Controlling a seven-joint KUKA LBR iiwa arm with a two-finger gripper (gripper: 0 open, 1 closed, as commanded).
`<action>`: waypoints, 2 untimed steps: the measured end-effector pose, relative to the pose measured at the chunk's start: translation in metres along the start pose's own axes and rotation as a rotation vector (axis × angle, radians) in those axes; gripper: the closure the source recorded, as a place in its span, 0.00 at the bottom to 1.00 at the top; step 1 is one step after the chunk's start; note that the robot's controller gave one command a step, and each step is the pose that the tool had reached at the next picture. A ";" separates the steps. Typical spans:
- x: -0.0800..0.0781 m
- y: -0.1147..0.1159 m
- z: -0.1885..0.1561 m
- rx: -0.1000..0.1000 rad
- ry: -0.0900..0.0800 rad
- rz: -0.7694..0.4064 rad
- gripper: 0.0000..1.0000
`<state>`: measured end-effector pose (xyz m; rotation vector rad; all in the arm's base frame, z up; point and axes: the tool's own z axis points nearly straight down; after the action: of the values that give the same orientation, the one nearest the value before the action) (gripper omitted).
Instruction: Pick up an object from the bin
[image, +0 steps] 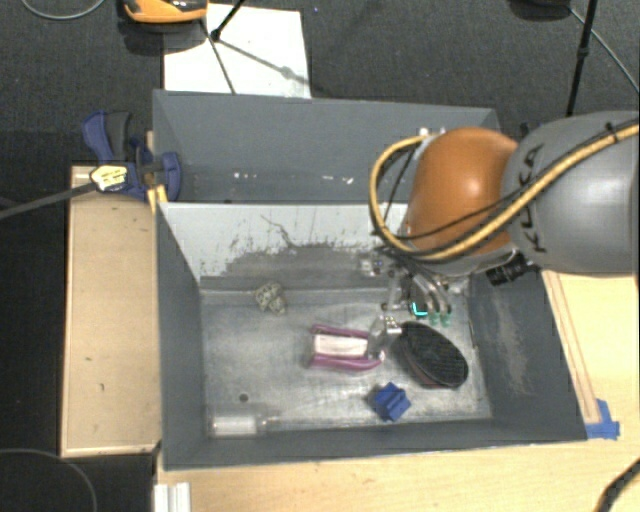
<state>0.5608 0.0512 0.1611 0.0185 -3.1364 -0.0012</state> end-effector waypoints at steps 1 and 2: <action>0.025 -0.013 0.092 0.000 -0.004 0.027 0.00; 0.024 -0.012 0.089 -0.001 -0.005 0.028 1.00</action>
Offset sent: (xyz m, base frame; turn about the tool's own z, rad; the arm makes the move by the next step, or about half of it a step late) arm -0.0252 -0.0127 -0.0900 0.0366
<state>0.5362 0.0390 0.0726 -0.0256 -3.1410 -0.0020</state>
